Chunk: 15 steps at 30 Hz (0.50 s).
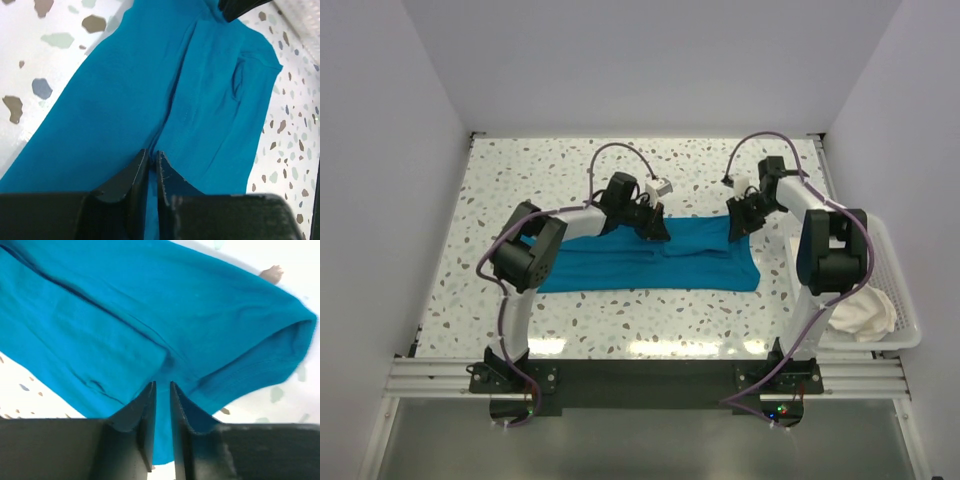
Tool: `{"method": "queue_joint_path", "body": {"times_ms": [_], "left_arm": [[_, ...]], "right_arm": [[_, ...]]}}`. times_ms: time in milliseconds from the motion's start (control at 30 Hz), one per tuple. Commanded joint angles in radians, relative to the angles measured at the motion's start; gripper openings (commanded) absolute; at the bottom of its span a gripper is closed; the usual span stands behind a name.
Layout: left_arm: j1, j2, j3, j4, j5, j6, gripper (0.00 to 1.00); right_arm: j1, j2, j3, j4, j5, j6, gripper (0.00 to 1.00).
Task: Fold and stack the t-shirts
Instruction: Fold the tshirt
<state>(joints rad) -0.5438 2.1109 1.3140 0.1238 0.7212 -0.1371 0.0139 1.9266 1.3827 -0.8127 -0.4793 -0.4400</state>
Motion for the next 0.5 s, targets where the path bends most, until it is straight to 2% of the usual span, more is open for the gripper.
{"method": "queue_joint_path", "body": {"times_ms": [0, 33, 100, 233, 400, 467], "left_arm": [[0.015, 0.006, 0.056, -0.07, -0.032, 0.036, 0.18], [0.024, -0.003, 0.054, -0.082, -0.029, 0.045, 0.28], [0.036, -0.049, 0.048, -0.114, -0.023, 0.066, 0.33], [0.09, -0.14, 0.045, -0.245, -0.043, 0.189, 0.4], [0.198, -0.198, 0.091, -0.556, -0.08, 0.376, 0.4], [0.226, -0.201, 0.113, -0.7, -0.149, 0.502, 0.38]], "right_arm": [[0.008, 0.008, 0.051, 0.023, 0.065, 0.017, 0.24], [0.008, 0.009, 0.061, -0.011, 0.07, 0.017, 0.32], [0.008, -0.015, 0.085, -0.032, 0.087, 0.02, 0.39], [0.011, -0.103, 0.098, -0.083, 0.134, -0.005, 0.39], [0.086, -0.17, 0.072, -0.19, 0.179, -0.048, 0.31], [0.139, -0.181, 0.033, -0.201, 0.221, -0.06, 0.27]]}}
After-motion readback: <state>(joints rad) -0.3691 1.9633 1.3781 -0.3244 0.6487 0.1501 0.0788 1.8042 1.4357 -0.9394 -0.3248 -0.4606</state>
